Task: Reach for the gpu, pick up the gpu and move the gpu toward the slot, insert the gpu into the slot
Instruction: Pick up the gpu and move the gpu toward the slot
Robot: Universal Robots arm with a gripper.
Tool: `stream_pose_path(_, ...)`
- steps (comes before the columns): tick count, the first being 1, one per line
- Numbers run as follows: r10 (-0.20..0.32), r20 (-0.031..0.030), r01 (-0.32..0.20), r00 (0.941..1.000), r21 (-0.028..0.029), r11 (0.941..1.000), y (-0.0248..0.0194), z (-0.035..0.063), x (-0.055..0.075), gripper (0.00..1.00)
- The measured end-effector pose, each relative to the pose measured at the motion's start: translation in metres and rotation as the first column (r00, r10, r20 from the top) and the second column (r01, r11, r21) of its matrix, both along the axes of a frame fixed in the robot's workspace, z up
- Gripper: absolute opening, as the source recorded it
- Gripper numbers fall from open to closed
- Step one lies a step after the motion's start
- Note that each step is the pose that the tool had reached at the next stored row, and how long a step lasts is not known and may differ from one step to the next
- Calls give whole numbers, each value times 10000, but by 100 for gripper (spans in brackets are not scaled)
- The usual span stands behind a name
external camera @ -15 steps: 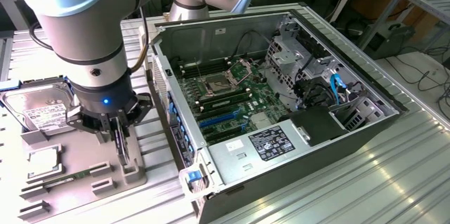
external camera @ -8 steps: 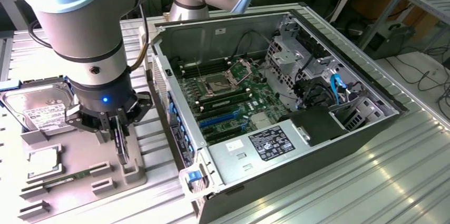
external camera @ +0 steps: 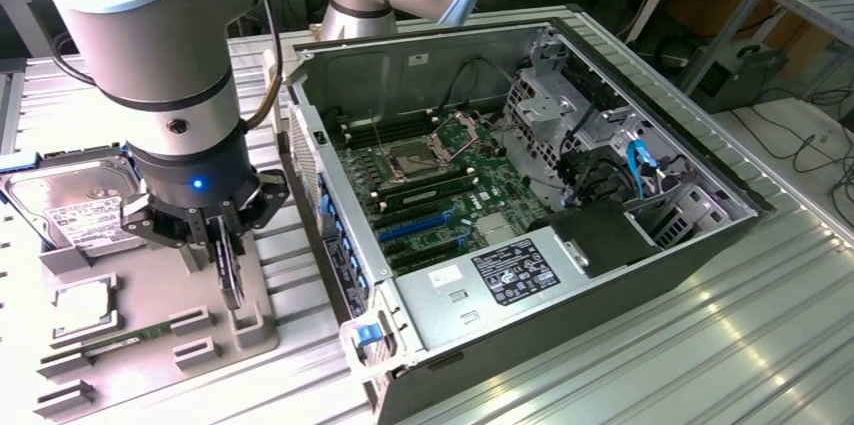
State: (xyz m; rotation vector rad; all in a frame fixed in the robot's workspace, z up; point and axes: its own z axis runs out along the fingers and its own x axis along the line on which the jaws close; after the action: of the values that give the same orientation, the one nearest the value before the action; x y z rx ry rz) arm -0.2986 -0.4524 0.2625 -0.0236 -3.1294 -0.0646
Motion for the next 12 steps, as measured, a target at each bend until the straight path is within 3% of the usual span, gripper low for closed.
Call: stream_pose_path(12,0,1,0,10000,1,10000,0,111,0,28)
